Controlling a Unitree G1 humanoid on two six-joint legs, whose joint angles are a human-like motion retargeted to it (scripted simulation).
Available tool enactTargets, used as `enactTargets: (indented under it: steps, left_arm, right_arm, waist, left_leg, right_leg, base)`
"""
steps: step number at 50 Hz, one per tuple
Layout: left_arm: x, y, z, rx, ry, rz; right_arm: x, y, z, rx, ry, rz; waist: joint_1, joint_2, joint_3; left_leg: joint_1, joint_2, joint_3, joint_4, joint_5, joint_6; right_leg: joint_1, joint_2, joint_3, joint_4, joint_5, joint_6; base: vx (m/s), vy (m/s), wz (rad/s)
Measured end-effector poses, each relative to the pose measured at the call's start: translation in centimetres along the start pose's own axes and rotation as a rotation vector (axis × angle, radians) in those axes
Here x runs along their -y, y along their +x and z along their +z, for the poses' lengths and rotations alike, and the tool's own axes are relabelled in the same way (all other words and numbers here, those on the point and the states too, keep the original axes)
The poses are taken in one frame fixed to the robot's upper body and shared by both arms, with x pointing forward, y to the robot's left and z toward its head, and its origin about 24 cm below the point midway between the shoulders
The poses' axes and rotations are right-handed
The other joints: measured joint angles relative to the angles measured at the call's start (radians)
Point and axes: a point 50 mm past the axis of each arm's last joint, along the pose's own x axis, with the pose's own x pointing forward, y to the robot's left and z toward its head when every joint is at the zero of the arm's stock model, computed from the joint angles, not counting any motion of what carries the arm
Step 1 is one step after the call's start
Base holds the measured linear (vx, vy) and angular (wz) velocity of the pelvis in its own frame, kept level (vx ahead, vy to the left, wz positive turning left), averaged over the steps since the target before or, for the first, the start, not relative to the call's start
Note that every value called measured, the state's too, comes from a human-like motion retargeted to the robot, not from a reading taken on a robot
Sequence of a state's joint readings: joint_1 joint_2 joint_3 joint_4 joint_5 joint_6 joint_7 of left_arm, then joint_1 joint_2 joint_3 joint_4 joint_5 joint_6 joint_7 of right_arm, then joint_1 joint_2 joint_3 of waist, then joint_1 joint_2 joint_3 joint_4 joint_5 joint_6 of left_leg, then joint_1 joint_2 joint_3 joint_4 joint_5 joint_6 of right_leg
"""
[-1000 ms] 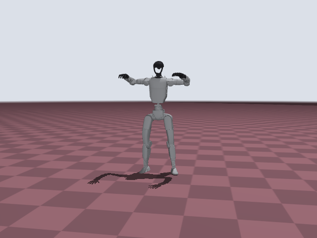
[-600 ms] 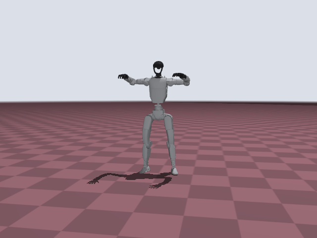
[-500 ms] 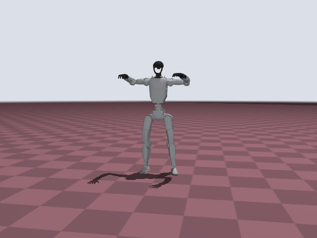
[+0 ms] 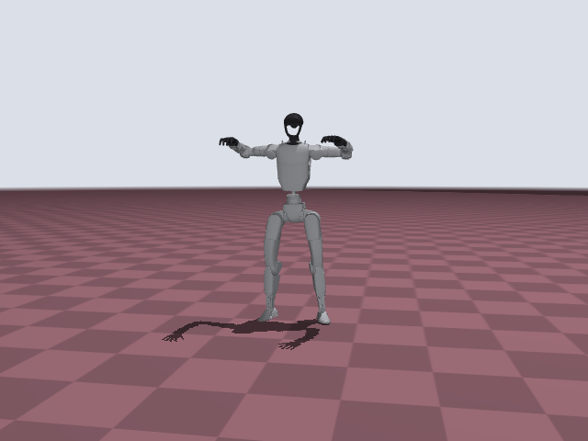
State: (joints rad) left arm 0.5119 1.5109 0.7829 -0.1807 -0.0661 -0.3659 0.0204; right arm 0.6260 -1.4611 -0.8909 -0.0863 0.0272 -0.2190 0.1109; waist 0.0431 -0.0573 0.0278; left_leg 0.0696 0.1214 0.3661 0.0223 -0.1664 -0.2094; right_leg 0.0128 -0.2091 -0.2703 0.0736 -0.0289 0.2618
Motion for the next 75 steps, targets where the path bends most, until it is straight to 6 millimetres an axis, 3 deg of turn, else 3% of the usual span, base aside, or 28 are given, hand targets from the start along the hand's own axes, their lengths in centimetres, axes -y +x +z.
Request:
enactTargets:
  steps: [11, 15, 18, 23, 27, 30, 33, 37, 40, 42, 45, 48, 50, 53, 56, 59, 62, 65, 67, 70, 72, 75]
  left_arm:
    - [-0.2, -0.8, 1.4, 0.126, 0.040, 0.303]
    - [0.6, -1.2, 1.9, 0.131, -0.050, 0.396]
    - [1.9, -1.5, 1.7, 0.099, -0.172, 0.495]
    - [6.6, -1.2, 1.1, -0.049, -0.444, 0.667]
    - [12.9, -0.2, 2.2, -0.214, -0.857, 0.707]
    - [18.1, 0.5, 4.1, -0.353, -1.210, 0.644]
    - [22.9, 0.4, 6.0, -0.472, -1.427, 0.477]
    - [27.7, -1.0, 7.2, -0.551, -1.408, 0.176]
    - [30.6, -2.8, 6.6, -0.617, -1.265, -0.022]
    - [32.3, -4.2, 5.2, -0.762, -1.222, -0.096]
    - [34.4, -5.7, 4.6, -0.897, -1.175, -0.170]
    - [34.6, -5.1, 5.3, -0.907, -1.157, -0.125]
    - [33.6, -3.3, 6.7, -0.819, -1.169, -0.037]
    - [30.3, 1.2, 10.1, -0.558, -1.285, 0.076]
    - [26.2, 6.5, 12.9, -0.267, -1.403, 0.079]
    - [21.8, 12.6, 13.5, -0.090, -1.389, 0.092]
    - [16.0, 18.6, 12.7, -0.038, -1.288, 0.230]
    - [7.6, 22.8, 12.0, 0.016, -1.190, 0.473]
    - [1.0, 23.9, 12.2, 0.101, -1.148, 0.641]
    - [-8.5, 23.3, 13.8, 0.270, -1.099, 0.851]
    - [-13.6, 22.1, 15.3, 0.374, -1.069, 0.953]
    - [-19.1, 19.9, 17.4, 0.489, -1.009, 1.068]
  right_arm:
    - [-0.3, -0.7, 1.8, 0.155, 0.100, -0.302]
    - [-2.1, -0.9, 2.2, 0.160, 0.255, -0.372]
    - [-4.8, -0.6, 2.0, 0.108, 0.456, -0.450]
    - [-11.7, 1.6, 3.1, -0.069, 0.930, -0.640]
    - [-16.5, 4.5, 7.3, -0.205, 1.420, -0.748]
    - [-17.6, 7.2, 11.2, -0.246, 1.734, -0.765]
    - [-16.1, 9.6, 14.0, -0.177, 1.873, -0.759]
    - [-11.0, 11.8, 15.5, 0.063, 1.739, -0.799]
    - [-6.0, 12.6, 15.8, 0.251, 1.446, -0.878]
    - [-2.3, 13.7, 16.6, 0.309, 1.124, -0.942]
    - [3.1, 13.8, 17.2, 0.417, 0.794, -1.052]
    - [7.6, 13.4, 18.3, 0.476, 0.480, -1.163]
    - [10.1, 13.0, 19.2, 0.499, 0.293, -1.235]
    - [12.9, 12.5, 20.6, 0.520, 0.065, -1.295]
    - [14.7, 12.3, 21.6, 0.523, -0.097, -1.291]
    - [16.1, 12.5, 22.2, 0.511, -0.198, -1.259]
    - [17.1, 12.8, 22.6, 0.494, -0.250, -1.224]
    - [17.7, 13.1, 23.0, 0.485, -0.258, -1.183]
    - [17.9, 13.4, 23.1, 0.488, -0.229, -1.143]
    - [17.7, 13.8, 23.0, 0.499, -0.128, -1.062]
    - [17.4, 14.2, 22.7, 0.509, -0.026, -0.999]
    - [16.9, 14.6, 22.2, 0.521, 0.131, -0.921]
  waist:
    - [-0.001, -0.016, 0.033]
    - [0.003, -0.028, 0.063]
    - [0.009, -0.043, 0.099]
    - [0.032, -0.069, 0.194]
    - [0.066, -0.081, 0.287]
    - [0.093, -0.083, 0.360]
    - [0.118, -0.082, 0.421]
    - [0.146, -0.077, 0.459]
    - [0.161, -0.073, 0.461]
    - [0.163, -0.065, 0.465]
    - [0.144, -0.071, 0.457]
    - [0.124, -0.083, 0.438]
    - [0.108, -0.091, 0.424]
    - [0.077, -0.098, 0.393]
    - [0.038, -0.098, 0.351]
    - [-0.007, -0.090, 0.308]
    - [-0.052, -0.079, 0.271]
    - [-0.093, -0.065, 0.240]
    - [-0.113, -0.056, 0.223]
    - [-0.128, -0.041, 0.205]
    - [-0.127, -0.031, 0.197]
    - [-0.123, -0.022, 0.195]
  left_leg:
    - [-0.039, 0.000, -0.015, -0.004, 0.018, -0.009]
    - [-0.058, -0.005, -0.023, -0.014, 0.030, -0.007]
    - [-0.070, -0.013, -0.027, -0.026, 0.041, 0.000]
    - [-0.082, -0.028, -0.029, -0.051, 0.062, 0.020]
    - [-0.092, -0.029, -0.021, -0.072, 0.081, 0.033]
    - [-0.099, -0.029, -0.012, -0.090, 0.097, 0.041]
    - [-0.108, -0.029, -0.004, -0.103, 0.111, 0.043]
    - [-0.133, -0.012, 0.010, -0.109, 0.127, 0.031]
    - [-0.153, 0.013, 0.023, -0.110, 0.140, 0.004]
    - [-0.188, 0.046, 0.044, -0.110, 0.177, -0.052]
    - [-0.195, 0.045, 0.049, -0.110, 0.181, -0.052]
    - [-0.195, 0.052, 0.059, -0.110, 0.183, -0.052]
    - [-0.193, 0.061, 0.067, -0.110, 0.185, -0.052]
    - [-0.190, 0.077, 0.077, -0.110, 0.188, -0.052]
    - [-0.187, 0.092, 0.081, -0.110, 0.191, -0.052]
    - [-0.181, 0.104, 0.079, -0.110, 0.192, -0.052]
    - [-0.172, 0.115, 0.077, -0.110, 0.191, -0.052]
    - [-0.160, 0.125, 0.080, -0.110, 0.188, -0.052]
    - [-0.151, 0.133, 0.088, -0.110, 0.186, -0.052]
    - [-0.136, 0.147, 0.104, -0.110, 0.183, -0.052]
    - [-0.125, 0.158, 0.117, -0.110, 0.181, -0.052]
    - [-0.108, 0.173, 0.135, -0.110, 0.180, -0.051]
  right_leg:
    - [-0.027, 0.002, -0.012, -0.011, 0.012, 0.000]
    - [-0.045, -0.001, -0.017, -0.014, 0.020, 0.000]
    - [-0.060, -0.008, -0.019, -0.013, 0.026, 0.000]
    - [-0.086, -0.020, -0.014, -0.007, 0.036, -0.001]
    - [-0.110, -0.014, -0.004, -0.015, 0.053, -0.009]
    - [-0.125, -0.008, 0.004, -0.029, 0.072, -0.010]
    - [-0.136, -0.003, 0.009, -0.050, 0.094, -0.003]
    - [-0.159, 0.021, 0.013, -0.078, 0.123, 0.000]
    - [-0.182, 0.050, 0.016, -0.090, 0.139, 0.000]
    - [-0.223, 0.106, 0.015, -0.100, 0.168, 0.000]
    - [-0.232, 0.107, 0.017, -0.100, 0.175, 0.000]
    - [-0.239, 0.114, 0.022, -0.100, 0.181, 0.000]
    - [-0.242, 0.124, 0.025, -0.101, 0.186, 0.000]
    - [-0.245, 0.142, 0.025, -0.103, 0.194, 0.000]
    - [-0.247, 0.158, 0.021, -0.099, 0.195, 0.000]
    - [-0.246, 0.167, 0.014, -0.087, 0.187, 0.000]
    - [-0.244, 0.172, 0.008, -0.069, 0.174, 0.000]
    - [-0.243, 0.177, 0.007, -0.050, 0.161, 0.000]
    - [-0.243, 0.184, 0.010, -0.039, 0.155, 0.000]
    - [-0.243, 0.200, 0.019, -0.028, 0.151, 0.000]
    - [-0.241, 0.213, 0.026, -0.026, 0.150, 0.000]
    - [-0.234, 0.233, 0.037, -0.030, 0.150, 0.000]
  base:
    - [-0.02, 0.00, 0.03]
    - [-0.09, 0.01, 0.09]
    - [-0.11, 0.02, 0.07]
    - [-0.14, 0.02, 0.01]
    - [-0.16, -0.01, -0.15]
    - [-0.16, -0.01, -0.17]
    - [-0.13, -0.02, -0.15]
    - [-0.10, -0.06, -0.16]
    - [-0.10, -0.14, -0.26]
    - [-0.23, -0.23, -0.38]
    - [-0.03, -0.03, -0.06]
    - [0.02, -0.04, -0.12]
    - [0.04, -0.09, -0.22]
    - [0.04, -0.11, -0.20]
    - [0.05, -0.10, -0.10]
    - [0.08, -0.07, -0.01]
    - [0.10, -0.05, 0.02]
    - [0.09, -0.05, -0.05]
    - [0.08, -0.06, -0.16]
    - [0.07, -0.09, -0.27]
    - [0.06, -0.11, -0.33]
    - [0.04, -0.12, -0.31]
